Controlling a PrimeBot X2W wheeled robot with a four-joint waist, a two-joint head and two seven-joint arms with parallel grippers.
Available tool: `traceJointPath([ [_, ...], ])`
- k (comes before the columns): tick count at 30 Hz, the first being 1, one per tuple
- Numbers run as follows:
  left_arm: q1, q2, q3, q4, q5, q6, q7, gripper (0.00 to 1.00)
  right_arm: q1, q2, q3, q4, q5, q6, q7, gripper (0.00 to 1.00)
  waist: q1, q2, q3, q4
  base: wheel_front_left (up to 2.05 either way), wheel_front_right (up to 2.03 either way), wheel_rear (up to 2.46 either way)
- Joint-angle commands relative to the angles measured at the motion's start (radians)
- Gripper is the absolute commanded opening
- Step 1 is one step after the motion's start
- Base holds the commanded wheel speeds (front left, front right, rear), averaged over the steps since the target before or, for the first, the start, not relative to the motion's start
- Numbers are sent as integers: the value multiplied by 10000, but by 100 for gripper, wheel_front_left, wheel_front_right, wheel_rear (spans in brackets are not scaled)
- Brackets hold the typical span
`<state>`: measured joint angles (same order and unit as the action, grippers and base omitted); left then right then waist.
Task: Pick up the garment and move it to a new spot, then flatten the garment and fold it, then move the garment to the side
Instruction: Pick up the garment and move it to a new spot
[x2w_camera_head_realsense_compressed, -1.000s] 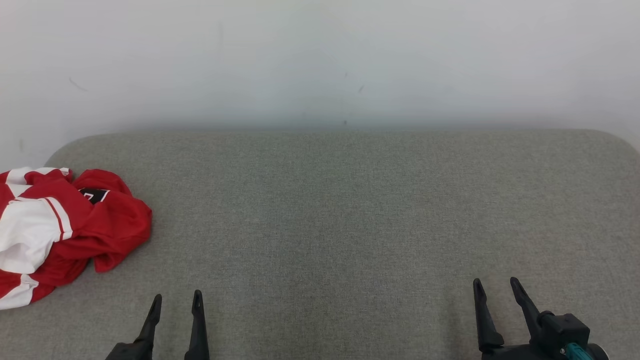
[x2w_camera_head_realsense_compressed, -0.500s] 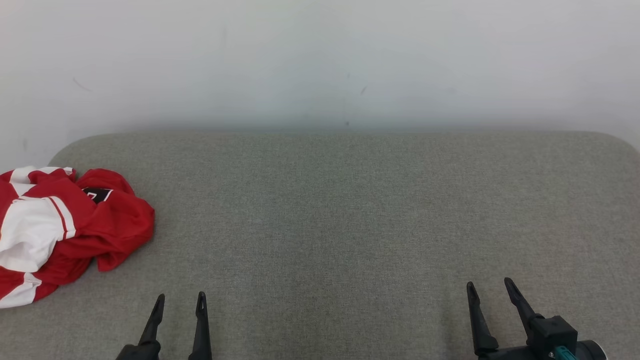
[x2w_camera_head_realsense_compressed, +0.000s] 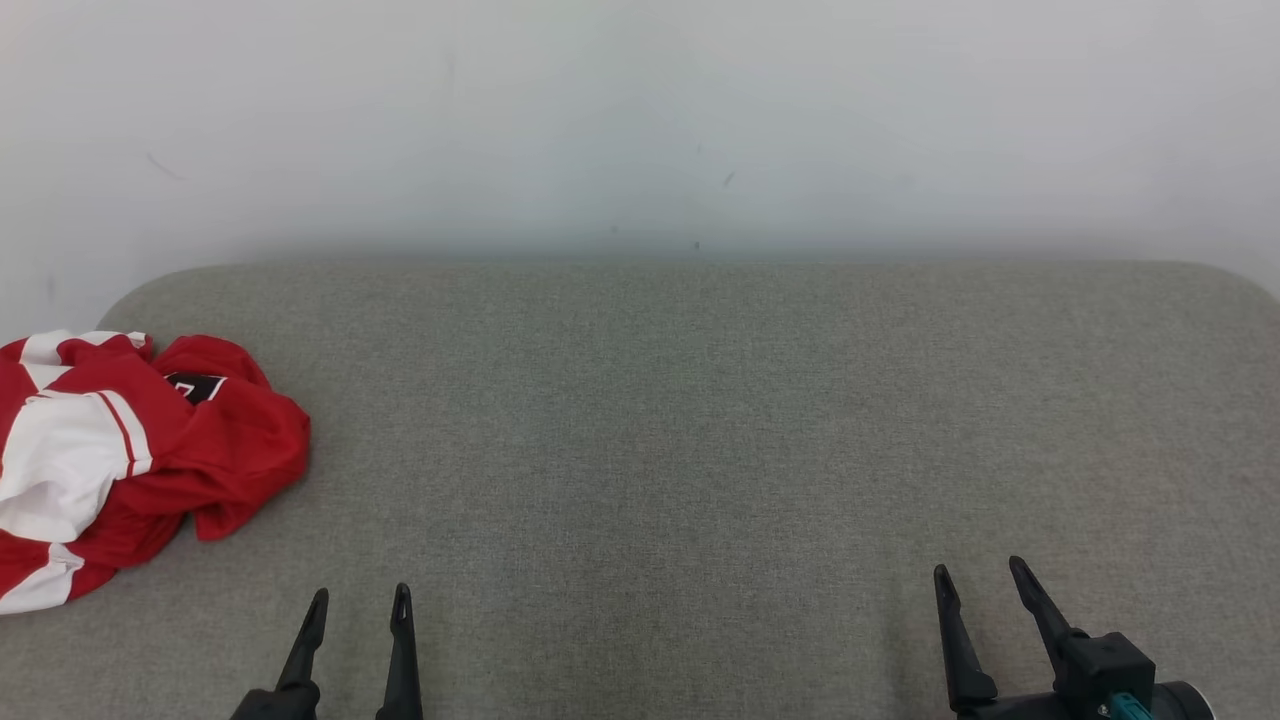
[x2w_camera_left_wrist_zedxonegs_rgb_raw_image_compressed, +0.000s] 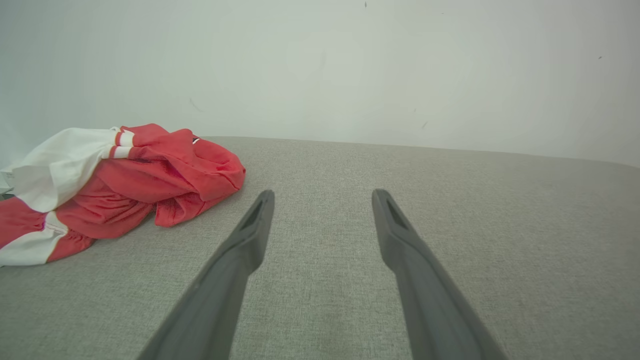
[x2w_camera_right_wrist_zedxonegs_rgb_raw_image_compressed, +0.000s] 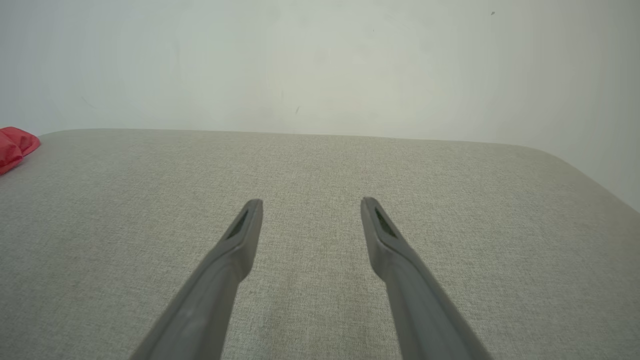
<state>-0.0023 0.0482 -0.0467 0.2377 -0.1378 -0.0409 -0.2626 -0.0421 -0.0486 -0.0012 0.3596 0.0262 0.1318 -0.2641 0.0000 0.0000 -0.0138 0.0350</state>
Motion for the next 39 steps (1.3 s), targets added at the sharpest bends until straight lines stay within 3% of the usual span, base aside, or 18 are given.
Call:
traceJointPath([
  [1,-10,38,14,4,12,23,-35,100,65,-30,-17,-19,21,-21,-7,100,0,0,14,17,0,0,0],
  [6,-38,40,-21,19,-33,53,-35,100,125,-28,-68,-67,-16,-21,-7,100,0,0,45,138,0,0,0],
  [10,-50,38,-23,12,-84,100,-35,100,169,-25,-123,-148,-174,-21,-6,100,0,0,59,615,0,0,0],
  [30,193,32,438,-26,-23,55,-35,100,291,-25,450,-593,252,-21,-7,100,0,0,95,3796,0,0,0],
  [39,259,35,592,-31,1,50,-35,100,262,-25,642,-469,352,-21,-7,100,0,0,73,4813,0,0,0],
])
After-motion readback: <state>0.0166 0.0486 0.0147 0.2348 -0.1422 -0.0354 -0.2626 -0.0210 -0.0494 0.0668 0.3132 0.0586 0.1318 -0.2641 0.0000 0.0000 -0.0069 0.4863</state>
